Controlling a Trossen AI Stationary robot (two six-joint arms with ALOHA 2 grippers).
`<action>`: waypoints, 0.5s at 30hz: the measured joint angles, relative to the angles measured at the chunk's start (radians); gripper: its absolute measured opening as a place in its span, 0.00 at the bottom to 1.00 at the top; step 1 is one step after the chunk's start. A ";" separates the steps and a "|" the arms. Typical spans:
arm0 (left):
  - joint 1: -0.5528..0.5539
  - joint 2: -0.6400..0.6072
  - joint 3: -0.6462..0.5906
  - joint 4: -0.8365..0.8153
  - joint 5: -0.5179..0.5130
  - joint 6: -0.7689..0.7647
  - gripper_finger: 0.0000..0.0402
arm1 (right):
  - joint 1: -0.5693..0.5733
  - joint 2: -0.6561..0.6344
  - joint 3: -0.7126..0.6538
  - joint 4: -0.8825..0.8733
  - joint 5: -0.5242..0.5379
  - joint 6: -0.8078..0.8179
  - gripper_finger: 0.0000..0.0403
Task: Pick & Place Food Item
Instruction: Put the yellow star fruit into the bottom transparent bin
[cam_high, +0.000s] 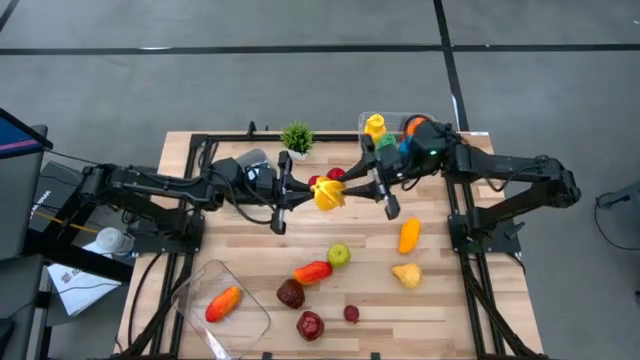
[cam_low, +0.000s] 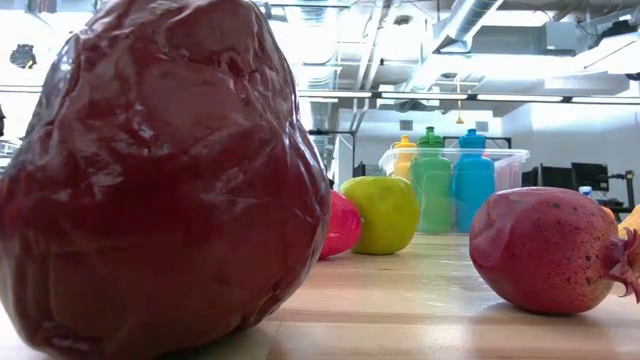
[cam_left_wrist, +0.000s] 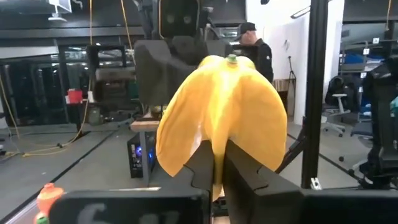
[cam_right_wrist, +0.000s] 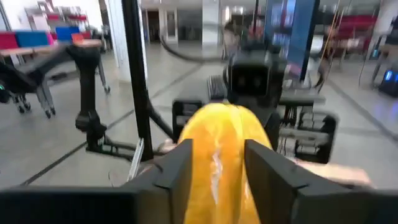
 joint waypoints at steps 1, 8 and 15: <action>0.000 -0.003 0.001 -0.004 -0.003 -0.004 0.02 | -0.003 -0.016 0.000 0.007 -0.002 -0.002 0.36; -0.011 -0.150 0.000 -0.393 -0.080 -0.243 0.02 | -0.005 -0.154 0.002 -0.028 0.007 0.035 0.55; -0.138 -0.334 0.000 -1.008 -0.080 -0.798 0.01 | -0.006 -0.267 0.003 -0.213 0.066 0.058 0.55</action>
